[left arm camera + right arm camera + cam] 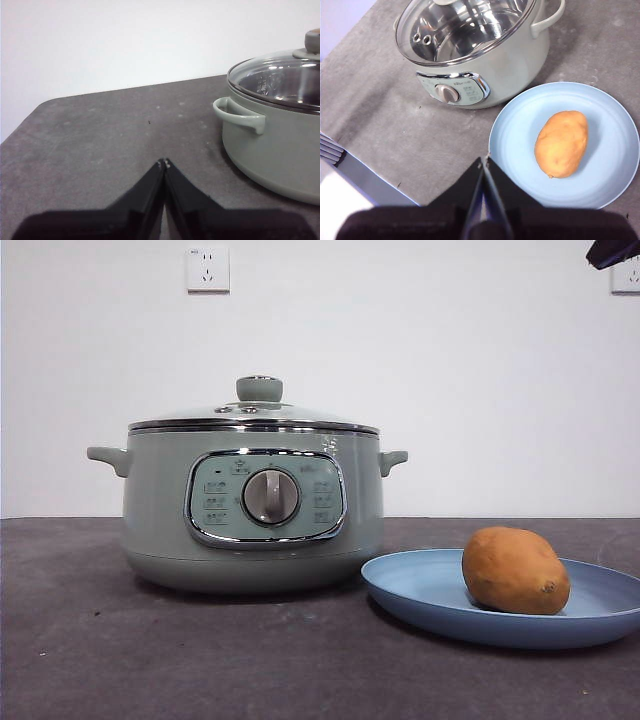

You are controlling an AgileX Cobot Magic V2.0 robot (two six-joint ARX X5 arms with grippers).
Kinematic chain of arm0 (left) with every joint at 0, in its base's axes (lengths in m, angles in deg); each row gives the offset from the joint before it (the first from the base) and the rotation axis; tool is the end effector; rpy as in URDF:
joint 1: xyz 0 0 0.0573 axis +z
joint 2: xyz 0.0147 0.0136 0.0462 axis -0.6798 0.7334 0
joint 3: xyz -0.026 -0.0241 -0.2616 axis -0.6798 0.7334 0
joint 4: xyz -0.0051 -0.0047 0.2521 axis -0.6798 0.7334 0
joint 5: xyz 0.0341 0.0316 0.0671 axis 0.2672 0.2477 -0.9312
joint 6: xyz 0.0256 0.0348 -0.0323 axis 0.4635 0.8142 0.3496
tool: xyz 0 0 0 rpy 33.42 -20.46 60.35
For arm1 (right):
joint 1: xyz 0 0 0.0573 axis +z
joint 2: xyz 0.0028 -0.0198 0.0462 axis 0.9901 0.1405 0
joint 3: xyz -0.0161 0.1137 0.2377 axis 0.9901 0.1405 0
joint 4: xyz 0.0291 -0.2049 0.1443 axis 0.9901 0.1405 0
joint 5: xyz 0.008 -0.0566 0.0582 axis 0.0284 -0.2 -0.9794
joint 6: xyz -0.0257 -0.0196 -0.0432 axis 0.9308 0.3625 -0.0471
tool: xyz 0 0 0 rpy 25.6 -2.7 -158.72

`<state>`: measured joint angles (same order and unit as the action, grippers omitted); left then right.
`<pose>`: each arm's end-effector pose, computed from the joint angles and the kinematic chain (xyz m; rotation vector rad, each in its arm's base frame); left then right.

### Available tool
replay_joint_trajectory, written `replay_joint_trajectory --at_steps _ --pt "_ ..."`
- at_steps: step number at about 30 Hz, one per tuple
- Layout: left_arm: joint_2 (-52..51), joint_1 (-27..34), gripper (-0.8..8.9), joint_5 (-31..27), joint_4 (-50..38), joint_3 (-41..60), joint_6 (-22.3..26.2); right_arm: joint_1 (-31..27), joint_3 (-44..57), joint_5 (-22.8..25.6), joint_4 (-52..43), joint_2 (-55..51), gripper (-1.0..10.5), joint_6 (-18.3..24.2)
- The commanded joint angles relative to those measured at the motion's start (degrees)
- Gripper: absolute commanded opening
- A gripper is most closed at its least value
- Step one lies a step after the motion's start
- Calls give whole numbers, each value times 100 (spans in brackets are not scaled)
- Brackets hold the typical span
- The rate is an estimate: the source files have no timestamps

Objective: Take the potato out from the steamer,put the potato on the plate,close the lid

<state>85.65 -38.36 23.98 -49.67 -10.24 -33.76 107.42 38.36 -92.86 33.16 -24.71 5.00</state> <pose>0.0948 0.0035 0.1819 0.0959 0.0730 -0.0585 0.1135 0.0631 0.3077 0.0994 0.6802 0.6541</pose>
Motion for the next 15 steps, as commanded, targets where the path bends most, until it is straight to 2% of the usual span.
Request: replay_joint_trajectory --at_steps 1,8,15 --pt "-24 22 -3 -9 20 138 -37 11 -24 17 -13 -4 1 -31" --pt "-96 22 -3 17 -177 544 -369 11 -24 15 -13 -2 1 -31" --pt "-328 22 -3 15 225 555 -444 11 -24 17 -13 -4 1 -31"
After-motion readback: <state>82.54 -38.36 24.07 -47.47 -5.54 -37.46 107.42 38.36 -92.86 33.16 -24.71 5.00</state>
